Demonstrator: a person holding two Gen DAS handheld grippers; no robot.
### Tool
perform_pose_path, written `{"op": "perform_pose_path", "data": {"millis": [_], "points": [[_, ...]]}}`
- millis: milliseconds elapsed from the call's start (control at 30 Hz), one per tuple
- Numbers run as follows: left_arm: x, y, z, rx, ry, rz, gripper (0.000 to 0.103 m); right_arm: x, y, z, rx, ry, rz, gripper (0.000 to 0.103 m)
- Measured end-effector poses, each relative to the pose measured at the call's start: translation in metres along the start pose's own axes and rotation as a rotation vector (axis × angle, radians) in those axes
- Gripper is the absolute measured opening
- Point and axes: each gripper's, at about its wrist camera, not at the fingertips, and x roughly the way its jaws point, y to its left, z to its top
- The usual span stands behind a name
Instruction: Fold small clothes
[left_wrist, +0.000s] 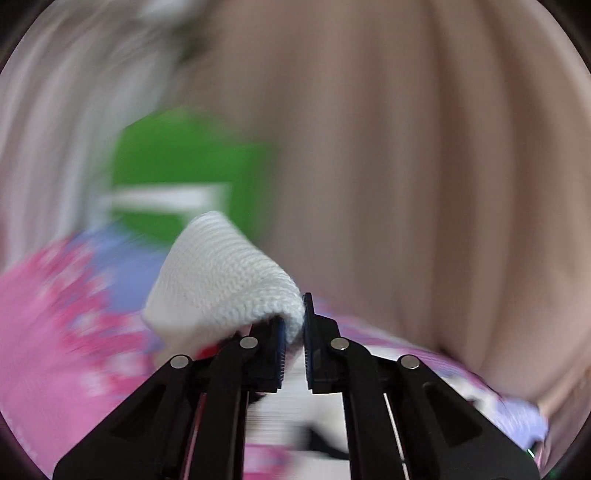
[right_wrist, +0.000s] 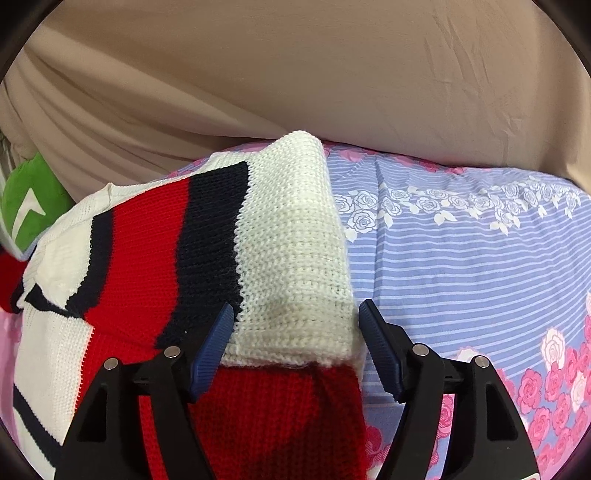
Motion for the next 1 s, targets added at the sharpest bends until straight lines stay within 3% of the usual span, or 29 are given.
{"op": "perform_pose_path", "data": {"millis": [100, 167, 200, 267, 333, 433, 500, 567, 633, 800, 1000], "points": [[0.011, -0.127, -0.026, 0.152, 0.053, -0.202, 0.008, -0.002, -0.006, -0.001, 0.029, 0.001, 0.021, 0.068], [0.031, -0.191, -0.062, 0.217, 0.138, -0.269, 0.013, -0.003, -0.01, -0.001, 0.046, 0.0, 0.037, 0.068], [0.043, -0.217, -0.086, 0.249, 0.184, -0.298, 0.017, -0.004, -0.012, -0.001, 0.054, 0.0, 0.044, 0.068], [0.069, -0.254, -0.143, 0.313, 0.271, -0.304, 0.043, -0.006, -0.016, -0.002, 0.074, -0.004, 0.062, 0.069], [0.089, -0.264, -0.188, 0.352, 0.356, -0.288, 0.045, -0.009, -0.021, -0.002, 0.094, -0.013, 0.082, 0.07], [0.093, -0.239, -0.213, 0.301, 0.435, -0.278, 0.044, -0.014, -0.026, -0.003, 0.12, -0.034, 0.118, 0.07], [0.088, -0.203, -0.206, 0.245, 0.434, -0.265, 0.046, -0.019, -0.027, -0.004, 0.124, -0.057, 0.134, 0.07], [0.08, -0.158, -0.197, 0.191, 0.401, -0.226, 0.061, -0.023, -0.026, -0.004, 0.121, -0.071, 0.15, 0.07], [0.074, -0.113, -0.184, 0.135, 0.388, -0.178, 0.066, -0.027, -0.027, -0.002, 0.127, -0.08, 0.171, 0.07], [0.075, -0.025, -0.172, -0.079, 0.457, -0.127, 0.066, -0.029, -0.033, 0.015, 0.188, -0.06, 0.268, 0.071], [0.092, 0.013, -0.176, -0.221, 0.495, -0.128, 0.064, 0.007, -0.027, 0.036, 0.253, 0.035, 0.286, 0.07]]}}
